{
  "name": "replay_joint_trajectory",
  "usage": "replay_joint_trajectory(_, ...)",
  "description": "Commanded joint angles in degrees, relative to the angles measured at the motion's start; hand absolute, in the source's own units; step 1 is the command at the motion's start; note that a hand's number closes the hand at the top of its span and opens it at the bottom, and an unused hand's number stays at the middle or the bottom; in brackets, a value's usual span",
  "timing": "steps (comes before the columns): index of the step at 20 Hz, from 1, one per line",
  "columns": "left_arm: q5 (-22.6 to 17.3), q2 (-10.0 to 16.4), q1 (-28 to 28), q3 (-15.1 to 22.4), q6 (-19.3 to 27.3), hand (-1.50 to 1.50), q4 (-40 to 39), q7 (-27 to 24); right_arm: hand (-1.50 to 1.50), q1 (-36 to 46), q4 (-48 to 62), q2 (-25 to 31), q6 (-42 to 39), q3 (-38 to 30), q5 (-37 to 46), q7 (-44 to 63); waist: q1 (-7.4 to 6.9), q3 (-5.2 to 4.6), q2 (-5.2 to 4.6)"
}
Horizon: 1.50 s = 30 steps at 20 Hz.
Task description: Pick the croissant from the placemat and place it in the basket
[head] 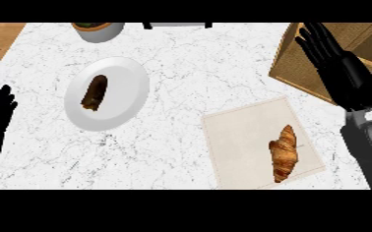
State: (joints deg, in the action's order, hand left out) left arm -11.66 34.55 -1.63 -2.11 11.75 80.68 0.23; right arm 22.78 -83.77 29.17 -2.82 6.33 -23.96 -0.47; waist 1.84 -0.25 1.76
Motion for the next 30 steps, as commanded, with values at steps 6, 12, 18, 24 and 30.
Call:
replay_joint_trajectory(6,5.8,-1.7,10.6,7.2,-2.5,0.00,10.0,-3.5,1.50,-5.2,-2.9,-10.3,12.1,5.3,7.4,0.4,-0.89,0.28,-1.66)
replay_joint_trajectory(12,4.2,-3.6,12.5,9.0,-5.4,0.00,7.2,-2.2,-1.50,-2.1,-2.2,-28.7,38.3,14.9,15.3,-4.3,-1.88,0.12,-1.76)
replay_joint_trajectory(18,5.4,-3.2,11.9,9.0,-4.7,0.00,7.7,-1.2,-1.50,3.4,1.7,-15.0,46.1,15.5,35.4,14.5,-0.02,-0.39,-0.78)
replay_joint_trajectory(24,5.5,-4.0,11.0,9.1,-3.8,0.00,7.7,-0.6,-1.50,7.6,6.1,1.9,29.3,18.6,42.2,33.7,0.86,-0.83,-0.04)
replay_joint_trajectory(30,6.7,-5.0,11.0,10.4,-3.2,0.00,7.7,-0.7,-1.50,12.0,1.1,9.0,2.2,26.3,36.0,46.9,0.16,-0.53,-0.27)
